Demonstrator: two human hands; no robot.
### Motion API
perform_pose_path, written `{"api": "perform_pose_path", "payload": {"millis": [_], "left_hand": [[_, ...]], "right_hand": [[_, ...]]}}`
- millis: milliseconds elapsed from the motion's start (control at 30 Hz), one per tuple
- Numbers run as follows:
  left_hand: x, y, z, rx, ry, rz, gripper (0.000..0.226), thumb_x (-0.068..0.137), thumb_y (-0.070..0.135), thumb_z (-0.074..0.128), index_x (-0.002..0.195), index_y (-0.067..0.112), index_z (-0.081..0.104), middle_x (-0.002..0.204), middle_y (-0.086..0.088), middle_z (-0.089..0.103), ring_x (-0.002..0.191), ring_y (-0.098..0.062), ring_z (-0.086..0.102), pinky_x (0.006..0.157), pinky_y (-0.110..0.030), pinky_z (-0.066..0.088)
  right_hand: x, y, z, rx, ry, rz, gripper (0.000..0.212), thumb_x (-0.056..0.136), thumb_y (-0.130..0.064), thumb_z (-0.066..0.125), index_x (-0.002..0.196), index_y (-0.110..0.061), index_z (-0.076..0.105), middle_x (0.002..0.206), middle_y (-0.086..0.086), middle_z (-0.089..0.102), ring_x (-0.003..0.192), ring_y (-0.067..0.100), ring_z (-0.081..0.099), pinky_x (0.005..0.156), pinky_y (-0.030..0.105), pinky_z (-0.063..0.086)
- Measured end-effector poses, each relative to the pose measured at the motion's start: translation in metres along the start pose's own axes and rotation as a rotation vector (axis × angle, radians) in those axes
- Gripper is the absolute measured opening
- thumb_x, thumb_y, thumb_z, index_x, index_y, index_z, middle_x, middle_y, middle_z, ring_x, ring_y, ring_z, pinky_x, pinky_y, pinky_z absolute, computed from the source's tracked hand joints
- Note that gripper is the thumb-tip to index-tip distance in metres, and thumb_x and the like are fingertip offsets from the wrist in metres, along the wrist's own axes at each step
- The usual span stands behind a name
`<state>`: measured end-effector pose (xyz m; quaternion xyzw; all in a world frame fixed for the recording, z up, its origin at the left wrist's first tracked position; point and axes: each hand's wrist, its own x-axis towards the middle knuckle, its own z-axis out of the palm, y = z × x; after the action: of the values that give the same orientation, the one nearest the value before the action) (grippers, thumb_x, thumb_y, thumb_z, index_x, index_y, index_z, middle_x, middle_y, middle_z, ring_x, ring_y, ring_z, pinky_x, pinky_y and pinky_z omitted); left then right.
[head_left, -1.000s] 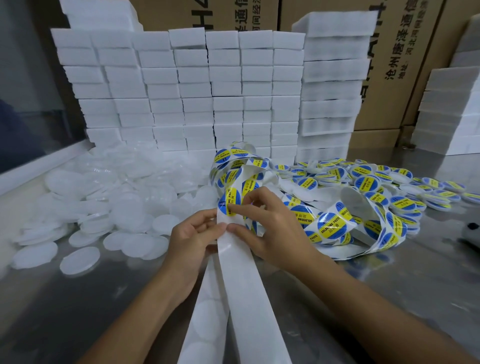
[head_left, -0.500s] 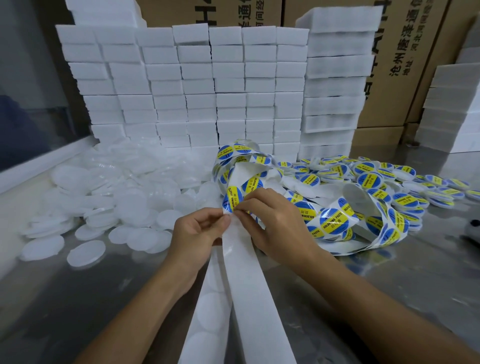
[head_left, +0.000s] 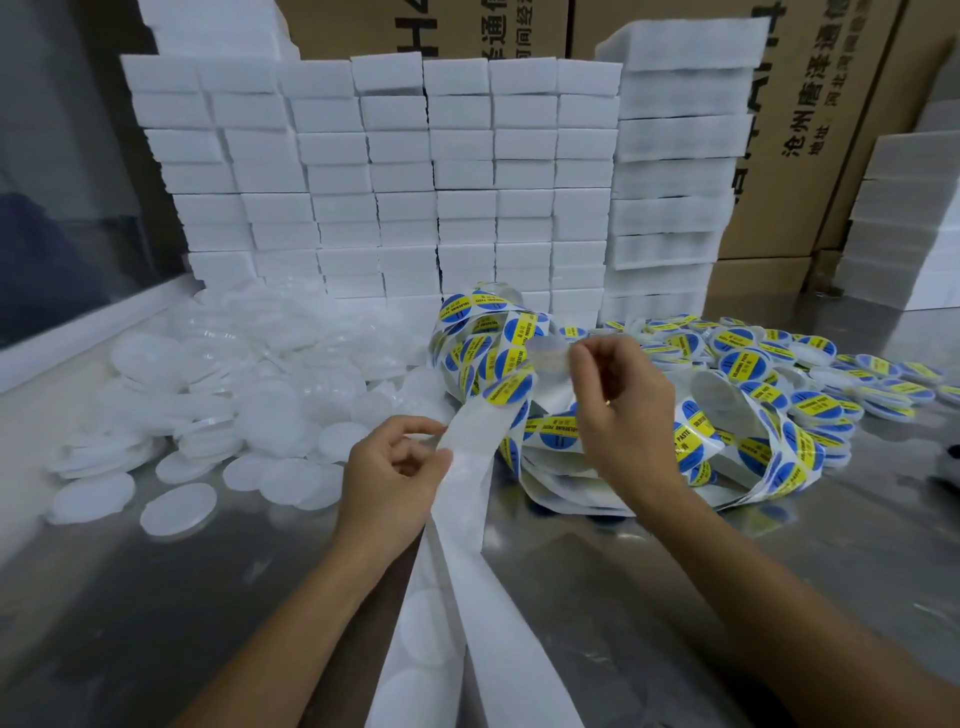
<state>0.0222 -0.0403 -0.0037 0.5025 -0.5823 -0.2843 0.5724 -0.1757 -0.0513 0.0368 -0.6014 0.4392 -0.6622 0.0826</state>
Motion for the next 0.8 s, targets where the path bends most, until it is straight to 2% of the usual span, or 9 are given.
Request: {"api": "perform_pose_path", "payload": {"millis": [167,233,367,467,533,600,633,700,800], "left_hand": [[0.002,-0.014,-0.001,0.422,0.003,0.118,0.030,0.077,0.016,0.077,0.066,0.036,0.057,0.058,0.012,0.060,0.057,-0.002,0.055,0.053,-0.014,0.042],[0.001,-0.017,0.001,0.462,-0.058,0.131,0.030,0.078,0.020,0.078,0.066,0.038,0.056,0.059,0.013,0.060,0.057,-0.001,0.055,0.054,-0.017,0.042],[-0.001,-0.012,0.001,0.488,-0.103,0.157,0.015,0.081,0.035,0.074,0.071,0.036,0.063,0.065,0.017,0.064,0.068,0.004,0.058,0.056,-0.009,0.039],[-0.001,-0.002,-0.004,0.514,-0.084,0.199,0.023,0.084,0.044,0.059,0.074,0.026,0.069,0.070,0.012,0.067,0.071,-0.004,0.061,0.065,-0.026,0.048],[0.002,0.002,-0.012,0.712,0.058,0.216,0.027,0.086,0.039,0.050,0.076,0.021,0.068,0.076,0.003,0.067,0.079,-0.019,0.063,0.075,-0.037,0.045],[0.006,0.004,-0.023,1.001,0.200,0.091,0.021,0.087,0.037,0.052,0.088,0.023,0.068,0.092,-0.002,0.065,0.094,-0.028,0.058,0.084,-0.042,0.034],[0.006,0.005,-0.029,1.114,0.206,-0.019,0.023,0.087,0.038,0.053,0.094,0.022,0.067,0.096,-0.003,0.061,0.097,-0.028,0.055,0.085,-0.043,0.032],[0.006,0.004,-0.037,1.247,0.135,-0.172,0.023,0.087,0.039,0.049,0.091,0.021,0.064,0.092,0.000,0.050,0.099,-0.025,0.049,0.088,-0.044,0.030],[0.006,0.002,-0.039,1.291,0.084,-0.183,0.019,0.089,0.036,0.047,0.080,0.022,0.058,0.091,0.003,0.042,0.096,-0.021,0.041,0.087,-0.043,0.030]], "right_hand": [[-0.005,-0.004,0.005,0.151,-0.068,0.116,0.009,0.094,-0.008,0.062,0.090,-0.007,0.070,0.077,0.003,0.072,0.073,0.014,0.070,0.073,0.032,0.058],[-0.013,-0.009,0.013,0.211,-0.111,0.106,0.008,0.091,-0.005,0.066,0.089,-0.008,0.073,0.080,0.003,0.074,0.076,0.016,0.072,0.076,0.031,0.058],[-0.033,-0.016,0.035,0.405,-0.249,0.215,0.019,0.085,-0.001,0.073,0.080,-0.020,0.077,0.086,-0.002,0.076,0.082,0.010,0.072,0.075,0.018,0.053],[-0.039,-0.014,0.040,0.454,-0.289,0.317,0.020,0.082,-0.002,0.076,0.082,-0.022,0.075,0.084,-0.004,0.076,0.081,0.007,0.071,0.074,0.018,0.052],[-0.034,-0.009,0.036,0.446,-0.274,0.351,0.024,0.082,0.001,0.075,0.094,-0.020,0.072,0.076,-0.009,0.073,0.077,0.003,0.069,0.073,0.016,0.052],[-0.028,-0.007,0.031,0.462,-0.263,0.407,0.029,0.082,0.002,0.074,0.102,-0.019,0.071,0.072,-0.012,0.071,0.076,0.001,0.068,0.074,0.014,0.053],[-0.027,-0.005,0.030,0.471,-0.255,0.432,0.029,0.082,0.002,0.074,0.100,-0.020,0.071,0.074,-0.011,0.072,0.077,0.002,0.068,0.075,0.015,0.053],[-0.026,-0.003,0.029,0.478,-0.235,0.476,0.023,0.082,0.000,0.074,0.092,-0.021,0.073,0.079,-0.006,0.075,0.079,0.006,0.071,0.078,0.022,0.056],[-0.026,-0.004,0.030,0.493,-0.220,0.513,0.014,0.086,-0.006,0.072,0.082,-0.019,0.073,0.080,0.000,0.076,0.081,0.015,0.072,0.081,0.035,0.058]]}}
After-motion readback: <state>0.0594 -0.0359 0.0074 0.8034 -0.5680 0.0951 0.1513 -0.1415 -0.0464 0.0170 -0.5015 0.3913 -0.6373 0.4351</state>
